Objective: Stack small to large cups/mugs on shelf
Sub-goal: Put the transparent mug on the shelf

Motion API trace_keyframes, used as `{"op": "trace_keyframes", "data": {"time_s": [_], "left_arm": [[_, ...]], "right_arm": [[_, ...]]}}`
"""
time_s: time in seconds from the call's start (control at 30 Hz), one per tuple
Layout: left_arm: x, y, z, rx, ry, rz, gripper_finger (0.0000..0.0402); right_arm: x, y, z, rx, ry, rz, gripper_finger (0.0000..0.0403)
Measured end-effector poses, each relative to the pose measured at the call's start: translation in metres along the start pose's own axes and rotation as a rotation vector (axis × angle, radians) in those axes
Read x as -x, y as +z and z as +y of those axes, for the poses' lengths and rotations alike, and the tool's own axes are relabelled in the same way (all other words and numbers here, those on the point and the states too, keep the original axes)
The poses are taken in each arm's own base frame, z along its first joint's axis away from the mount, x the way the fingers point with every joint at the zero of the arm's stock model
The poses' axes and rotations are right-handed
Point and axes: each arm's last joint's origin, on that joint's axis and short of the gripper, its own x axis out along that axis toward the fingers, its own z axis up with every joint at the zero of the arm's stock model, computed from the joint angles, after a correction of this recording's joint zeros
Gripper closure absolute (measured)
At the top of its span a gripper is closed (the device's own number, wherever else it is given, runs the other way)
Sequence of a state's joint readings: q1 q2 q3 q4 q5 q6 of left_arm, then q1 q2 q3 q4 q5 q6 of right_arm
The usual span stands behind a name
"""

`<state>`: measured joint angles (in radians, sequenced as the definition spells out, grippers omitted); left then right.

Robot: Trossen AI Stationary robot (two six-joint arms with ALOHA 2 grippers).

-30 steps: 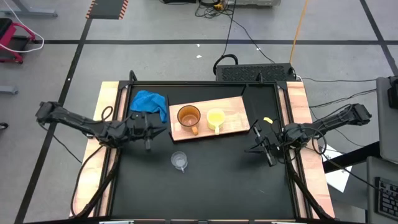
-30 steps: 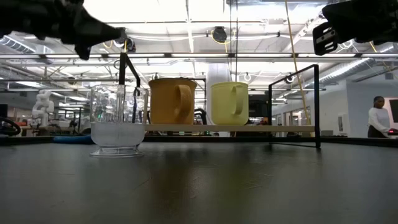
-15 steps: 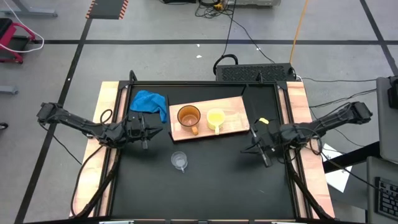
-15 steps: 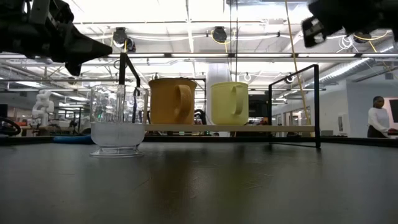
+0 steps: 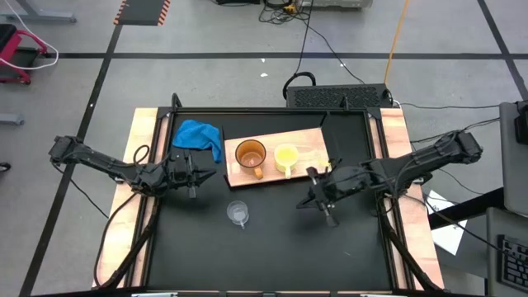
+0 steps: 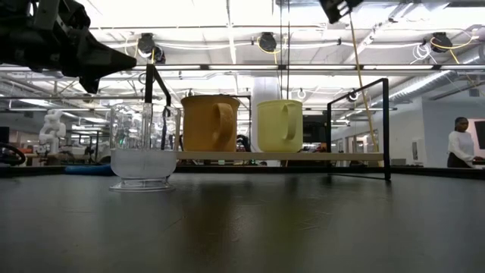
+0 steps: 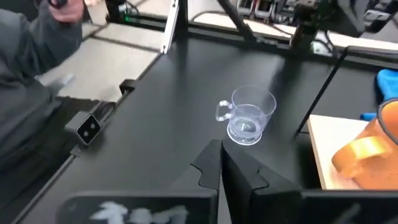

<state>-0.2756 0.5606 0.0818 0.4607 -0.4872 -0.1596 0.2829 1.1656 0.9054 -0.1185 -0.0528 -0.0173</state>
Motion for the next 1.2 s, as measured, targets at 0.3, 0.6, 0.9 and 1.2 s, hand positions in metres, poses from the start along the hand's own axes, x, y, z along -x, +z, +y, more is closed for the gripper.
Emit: {"op": "trace_keyframes", "data": {"time_s": [0.3, 0.6, 0.9, 1.2], "left_arm": [[0.000, -0.002, 0.000, -0.009, -0.008, 0.022, 0.0400], [0.000, -0.002, 0.000, 0.002, -0.009, 0.021, 0.0400], [0.000, -0.002, 0.000, 0.011, -0.012, 0.024, 0.0400], [0.000, -0.005, 0.000, -0.002, -0.009, 0.044, 0.0398]], "right_arm": [[-0.037, 0.030, -0.014, -0.072, -0.001, 0.145, 0.0328], [-0.074, 0.048, -0.033, -0.115, 0.151, 0.184, 0.0269], [-0.105, 0.053, -0.049, -0.022, 0.204, 0.307, 0.0267], [-0.136, 0.039, -0.069, 0.051, 0.204, 0.367, 0.0267]]}}
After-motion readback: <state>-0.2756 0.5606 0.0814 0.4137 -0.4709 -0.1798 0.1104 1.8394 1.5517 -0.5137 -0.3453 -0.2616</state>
